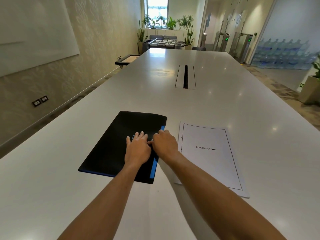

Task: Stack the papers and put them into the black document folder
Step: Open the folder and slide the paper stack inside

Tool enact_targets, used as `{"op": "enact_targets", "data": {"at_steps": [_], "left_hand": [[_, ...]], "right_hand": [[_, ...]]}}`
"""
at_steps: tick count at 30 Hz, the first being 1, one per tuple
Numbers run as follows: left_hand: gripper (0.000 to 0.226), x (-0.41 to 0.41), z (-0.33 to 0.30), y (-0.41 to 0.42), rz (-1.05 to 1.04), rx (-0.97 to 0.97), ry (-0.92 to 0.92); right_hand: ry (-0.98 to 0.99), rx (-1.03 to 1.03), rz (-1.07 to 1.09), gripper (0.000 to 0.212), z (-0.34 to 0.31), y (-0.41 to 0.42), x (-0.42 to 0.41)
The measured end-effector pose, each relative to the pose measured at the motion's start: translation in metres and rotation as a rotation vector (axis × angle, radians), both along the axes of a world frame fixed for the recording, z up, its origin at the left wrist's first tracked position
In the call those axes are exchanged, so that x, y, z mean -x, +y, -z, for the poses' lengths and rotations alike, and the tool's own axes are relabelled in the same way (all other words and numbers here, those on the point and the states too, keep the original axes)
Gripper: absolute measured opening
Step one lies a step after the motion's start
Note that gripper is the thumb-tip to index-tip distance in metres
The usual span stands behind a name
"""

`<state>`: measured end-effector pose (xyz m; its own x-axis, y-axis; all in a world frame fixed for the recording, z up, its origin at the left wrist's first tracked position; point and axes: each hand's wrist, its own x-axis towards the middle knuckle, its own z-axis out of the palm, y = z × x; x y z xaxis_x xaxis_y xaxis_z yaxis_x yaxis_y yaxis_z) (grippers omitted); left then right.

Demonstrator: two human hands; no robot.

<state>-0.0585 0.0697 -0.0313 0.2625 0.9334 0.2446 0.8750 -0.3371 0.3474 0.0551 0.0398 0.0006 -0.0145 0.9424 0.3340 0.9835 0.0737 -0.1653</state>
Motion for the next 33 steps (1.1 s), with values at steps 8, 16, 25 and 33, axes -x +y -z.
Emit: {"op": "enact_targets", "data": {"at_steps": [8, 16, 25, 33], "left_hand": [[0.047, 0.0, 0.006, 0.004, 0.006, -0.014, -0.015], [0.057, -0.004, 0.007, 0.007, -0.016, -0.007, -0.034], [0.076, -0.006, 0.002, 0.004, 0.06, 0.02, 0.06], [0.064, -0.01, -0.026, -0.001, 0.154, 0.117, 0.004]], "right_hand": [[-0.117, -0.007, -0.102, 0.03, -0.003, 0.0, 0.004], [0.28, 0.011, 0.039, 0.025, -0.01, -0.001, -0.017], [0.658, 0.04, 0.212, 0.033, -0.009, -0.008, -0.032], [0.777, 0.025, 0.268, 0.028, -0.015, -0.018, -0.034]]}}
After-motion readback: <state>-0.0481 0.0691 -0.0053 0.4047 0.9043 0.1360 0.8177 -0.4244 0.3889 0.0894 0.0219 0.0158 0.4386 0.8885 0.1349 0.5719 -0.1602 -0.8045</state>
